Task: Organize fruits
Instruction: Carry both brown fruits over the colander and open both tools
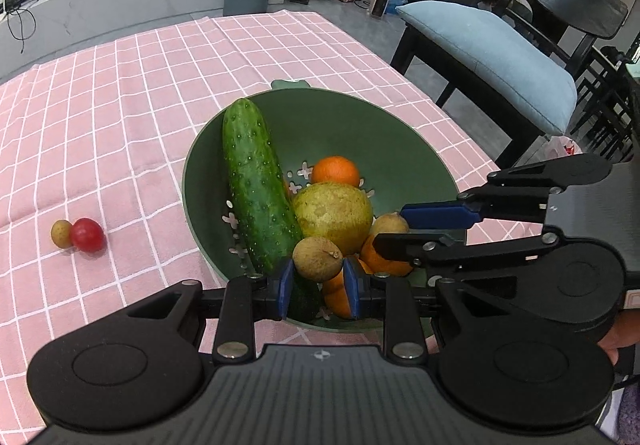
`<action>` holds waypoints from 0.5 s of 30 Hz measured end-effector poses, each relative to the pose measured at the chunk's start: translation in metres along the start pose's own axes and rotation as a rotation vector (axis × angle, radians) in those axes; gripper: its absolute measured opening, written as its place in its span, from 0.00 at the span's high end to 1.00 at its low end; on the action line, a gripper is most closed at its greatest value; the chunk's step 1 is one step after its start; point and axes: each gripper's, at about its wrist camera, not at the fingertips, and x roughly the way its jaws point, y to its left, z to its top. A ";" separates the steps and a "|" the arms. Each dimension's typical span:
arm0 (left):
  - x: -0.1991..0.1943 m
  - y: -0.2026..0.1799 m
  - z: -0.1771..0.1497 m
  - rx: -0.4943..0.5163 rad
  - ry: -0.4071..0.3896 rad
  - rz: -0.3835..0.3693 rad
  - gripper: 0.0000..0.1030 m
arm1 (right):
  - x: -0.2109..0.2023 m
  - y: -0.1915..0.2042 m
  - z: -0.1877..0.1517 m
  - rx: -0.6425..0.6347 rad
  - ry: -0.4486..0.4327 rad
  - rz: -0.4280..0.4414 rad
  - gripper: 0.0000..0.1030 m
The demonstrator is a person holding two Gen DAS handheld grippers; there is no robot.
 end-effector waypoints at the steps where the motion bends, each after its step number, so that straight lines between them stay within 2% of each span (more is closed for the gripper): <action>1: 0.000 0.001 0.000 0.000 0.000 -0.005 0.71 | 0.001 0.000 0.001 -0.004 0.004 -0.001 0.79; 12: -0.001 0.003 -0.001 -0.012 -0.003 -0.024 0.71 | 0.003 0.006 0.005 -0.040 0.024 -0.022 0.78; 15: -0.002 0.003 -0.001 -0.014 -0.003 -0.022 0.66 | 0.002 0.007 0.006 -0.057 0.022 -0.047 0.70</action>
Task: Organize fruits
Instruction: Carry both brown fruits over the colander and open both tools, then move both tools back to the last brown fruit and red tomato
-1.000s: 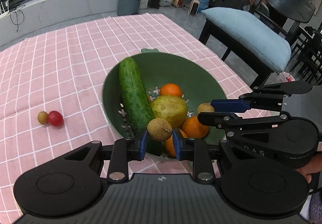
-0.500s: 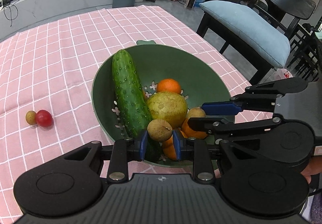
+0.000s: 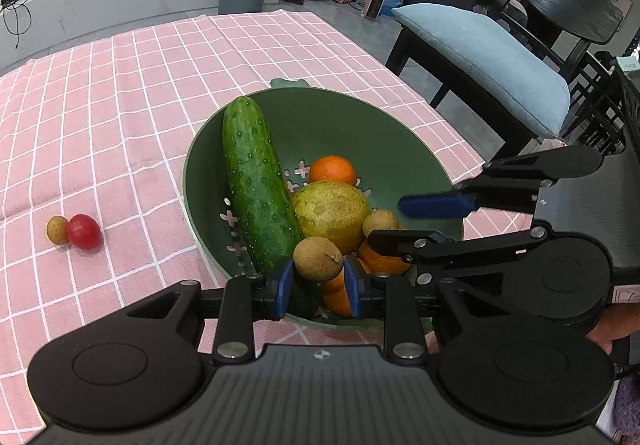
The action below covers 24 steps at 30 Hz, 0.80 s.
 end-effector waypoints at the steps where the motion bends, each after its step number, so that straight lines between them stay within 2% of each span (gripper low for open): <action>1: -0.001 0.000 0.000 -0.002 -0.005 0.000 0.64 | -0.001 0.000 0.000 -0.008 -0.003 -0.013 0.68; 3: -0.004 0.001 0.000 -0.009 -0.013 -0.004 0.59 | -0.004 -0.001 0.001 -0.010 -0.008 -0.021 0.67; 5: -0.007 0.002 0.001 -0.009 -0.024 -0.009 0.59 | -0.007 -0.003 0.002 -0.010 -0.015 -0.031 0.62; 9: -0.016 0.001 0.003 -0.008 -0.050 -0.005 0.53 | -0.015 -0.003 0.006 -0.012 -0.036 -0.047 0.58; 14: -0.031 0.005 0.005 -0.005 -0.077 0.001 0.48 | -0.024 -0.001 0.011 -0.015 -0.071 -0.070 0.40; 17: -0.038 0.009 0.006 0.000 -0.088 0.011 0.46 | -0.029 0.003 0.015 -0.012 -0.095 -0.073 0.35; 24: -0.059 0.020 0.005 0.014 -0.119 0.080 0.45 | -0.037 0.019 0.026 -0.037 -0.147 -0.055 0.31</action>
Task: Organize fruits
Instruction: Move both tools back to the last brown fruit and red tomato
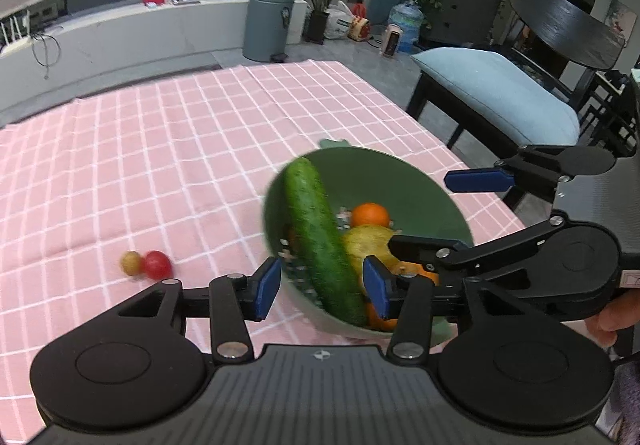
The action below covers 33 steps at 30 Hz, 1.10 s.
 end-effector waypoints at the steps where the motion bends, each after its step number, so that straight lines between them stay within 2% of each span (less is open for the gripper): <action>1: -0.002 0.003 -0.001 0.002 -0.004 0.012 0.45 | 0.000 0.003 0.002 -0.006 -0.007 0.004 0.31; 10: -0.017 0.040 -0.007 -0.037 -0.032 0.076 0.45 | 0.001 0.033 0.028 -0.115 -0.070 0.031 0.31; 16: -0.019 0.068 -0.015 -0.047 -0.031 0.106 0.45 | 0.010 0.058 0.043 -0.226 -0.096 0.095 0.32; 19: -0.019 0.082 -0.018 -0.053 -0.023 0.121 0.45 | 0.015 0.072 0.048 -0.290 -0.102 0.129 0.36; 25: -0.012 0.105 -0.025 -0.074 -0.003 0.144 0.45 | 0.037 0.097 0.057 -0.382 -0.071 0.187 0.45; 33: 0.001 0.123 -0.035 -0.079 0.020 0.161 0.46 | 0.075 0.117 0.063 -0.388 0.009 0.247 0.57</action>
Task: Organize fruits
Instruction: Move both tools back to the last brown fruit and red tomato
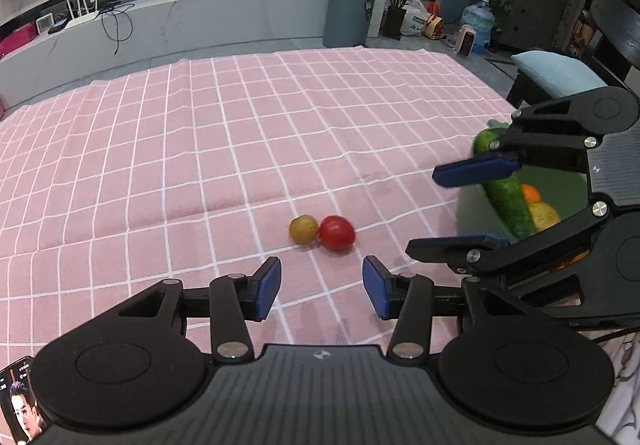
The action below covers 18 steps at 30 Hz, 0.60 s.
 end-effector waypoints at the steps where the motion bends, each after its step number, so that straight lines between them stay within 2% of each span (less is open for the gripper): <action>1: 0.003 0.003 -0.001 -0.003 0.004 0.001 0.46 | 0.005 0.000 0.001 0.006 0.009 0.006 0.58; 8: 0.015 0.019 -0.004 -0.053 0.021 -0.012 0.46 | 0.039 -0.002 0.001 0.052 0.087 0.047 0.63; 13: 0.025 0.026 -0.003 -0.075 0.049 0.002 0.46 | 0.054 -0.003 0.003 0.074 0.117 0.067 0.66; 18: 0.028 0.032 -0.002 -0.104 0.050 -0.015 0.46 | 0.068 -0.005 0.004 0.096 0.147 0.075 0.71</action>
